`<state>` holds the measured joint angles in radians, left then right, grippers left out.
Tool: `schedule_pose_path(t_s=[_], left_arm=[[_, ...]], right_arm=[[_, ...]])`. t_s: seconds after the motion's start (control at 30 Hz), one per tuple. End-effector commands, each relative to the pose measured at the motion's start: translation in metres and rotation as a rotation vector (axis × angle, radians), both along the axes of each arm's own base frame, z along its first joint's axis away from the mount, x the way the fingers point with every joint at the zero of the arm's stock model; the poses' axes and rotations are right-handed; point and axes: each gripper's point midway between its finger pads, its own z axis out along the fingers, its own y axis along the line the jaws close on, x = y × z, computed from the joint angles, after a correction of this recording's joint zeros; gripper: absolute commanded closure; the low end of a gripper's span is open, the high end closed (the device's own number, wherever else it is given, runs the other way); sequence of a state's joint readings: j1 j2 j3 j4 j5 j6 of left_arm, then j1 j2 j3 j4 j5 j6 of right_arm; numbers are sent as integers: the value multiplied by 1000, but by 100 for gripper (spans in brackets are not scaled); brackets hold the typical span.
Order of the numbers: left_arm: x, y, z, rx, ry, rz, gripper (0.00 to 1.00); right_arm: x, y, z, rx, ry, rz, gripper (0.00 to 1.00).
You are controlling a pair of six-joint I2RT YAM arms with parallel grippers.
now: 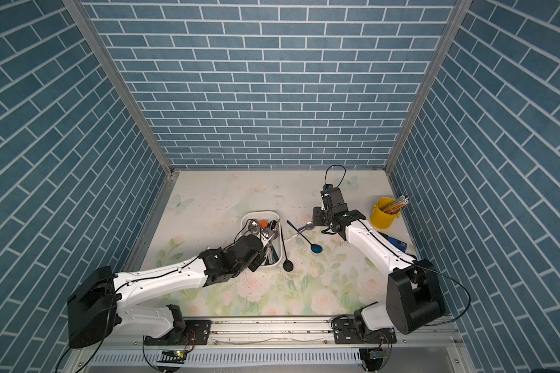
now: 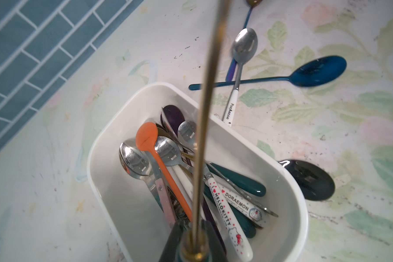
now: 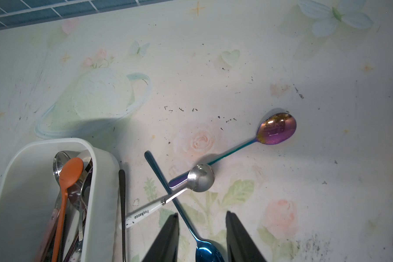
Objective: Put the spoon into the storage box
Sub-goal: Place the spoon in the storage box.
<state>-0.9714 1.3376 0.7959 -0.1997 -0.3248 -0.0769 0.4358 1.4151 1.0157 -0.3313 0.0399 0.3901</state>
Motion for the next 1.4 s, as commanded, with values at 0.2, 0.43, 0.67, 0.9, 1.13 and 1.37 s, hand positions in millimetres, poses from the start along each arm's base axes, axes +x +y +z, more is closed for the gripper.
schedule_pose_path(t_s=[0.2, 0.43, 0.67, 0.9, 1.13, 1.37], left_arm=[[3, 4, -32, -191, 347, 201, 100], [16, 8, -60, -136, 462, 278, 100], [15, 17, -90, -136, 575, 335, 100], [14, 18, -96, -135, 604, 342, 95], [16, 19, -88, -144, 583, 343, 74], [31, 28, -45, -157, 434, 340, 57]], right_arm=[[-5, -3, -12, 26, -2, -37, 62], [-10, -6, -20, 23, 10, -42, 62], [-14, -8, -31, 18, 31, -53, 62], [-12, -7, -52, -7, 89, -59, 62], [-5, -7, -64, -39, 119, -73, 62], [7, 9, -66, -19, 136, -59, 62]])
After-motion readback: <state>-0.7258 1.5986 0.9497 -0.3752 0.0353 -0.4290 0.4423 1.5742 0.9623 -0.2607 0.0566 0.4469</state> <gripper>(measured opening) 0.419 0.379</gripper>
